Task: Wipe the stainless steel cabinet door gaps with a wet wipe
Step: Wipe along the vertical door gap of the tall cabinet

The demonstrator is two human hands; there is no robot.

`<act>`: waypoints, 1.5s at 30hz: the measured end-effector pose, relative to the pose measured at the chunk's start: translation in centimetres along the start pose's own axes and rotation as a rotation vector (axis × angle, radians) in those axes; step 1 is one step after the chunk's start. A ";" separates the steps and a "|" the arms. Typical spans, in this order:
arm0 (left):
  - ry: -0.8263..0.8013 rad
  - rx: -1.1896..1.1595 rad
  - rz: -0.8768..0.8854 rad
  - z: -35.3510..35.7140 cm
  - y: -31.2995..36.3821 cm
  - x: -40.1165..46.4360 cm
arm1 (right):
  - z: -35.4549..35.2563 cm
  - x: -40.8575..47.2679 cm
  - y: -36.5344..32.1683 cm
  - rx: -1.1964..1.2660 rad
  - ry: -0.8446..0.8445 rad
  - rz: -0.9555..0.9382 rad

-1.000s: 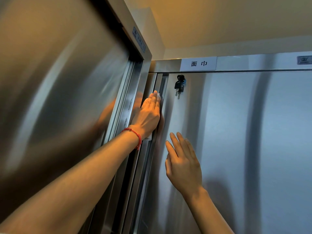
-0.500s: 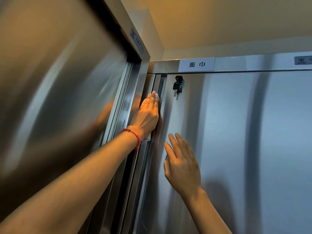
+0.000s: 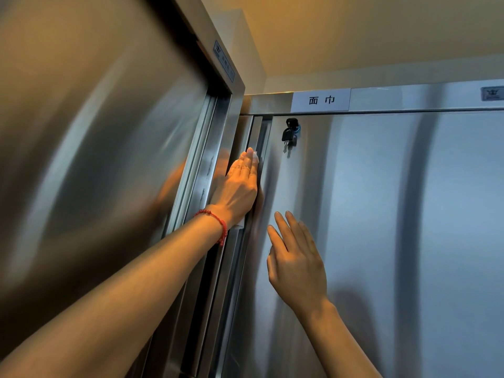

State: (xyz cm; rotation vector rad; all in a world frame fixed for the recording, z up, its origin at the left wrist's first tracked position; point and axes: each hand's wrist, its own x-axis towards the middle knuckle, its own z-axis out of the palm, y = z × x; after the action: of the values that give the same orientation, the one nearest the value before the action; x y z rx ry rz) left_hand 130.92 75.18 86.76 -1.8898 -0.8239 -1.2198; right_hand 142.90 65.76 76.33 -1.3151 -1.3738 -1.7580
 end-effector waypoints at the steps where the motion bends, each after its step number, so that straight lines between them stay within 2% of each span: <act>1: 0.003 0.006 0.003 0.1 0.0 -0.1 | 0.0 0.0 0.0 -0.002 -0.002 -0.001; 8: -0.008 0.009 0.016 0.7 0.2 -1.2 | -0.1 0.0 -0.1 -0.009 -0.010 -0.004; 29: 0.066 0.033 0.018 -0.6 -1.2 4.0 | 0.0 -0.1 0.1 -0.031 -0.014 -0.007; 45: 0.069 -0.011 -0.013 1.6 -0.4 1.4 | 0.1 0.0 0.0 -0.011 -0.007 -0.008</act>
State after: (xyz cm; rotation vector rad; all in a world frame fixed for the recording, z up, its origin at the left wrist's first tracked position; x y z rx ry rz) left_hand 131.78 76.88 87.66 -1.8435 -0.7952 -1.2928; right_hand 142.97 65.80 76.32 -1.3249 -1.3773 -1.7698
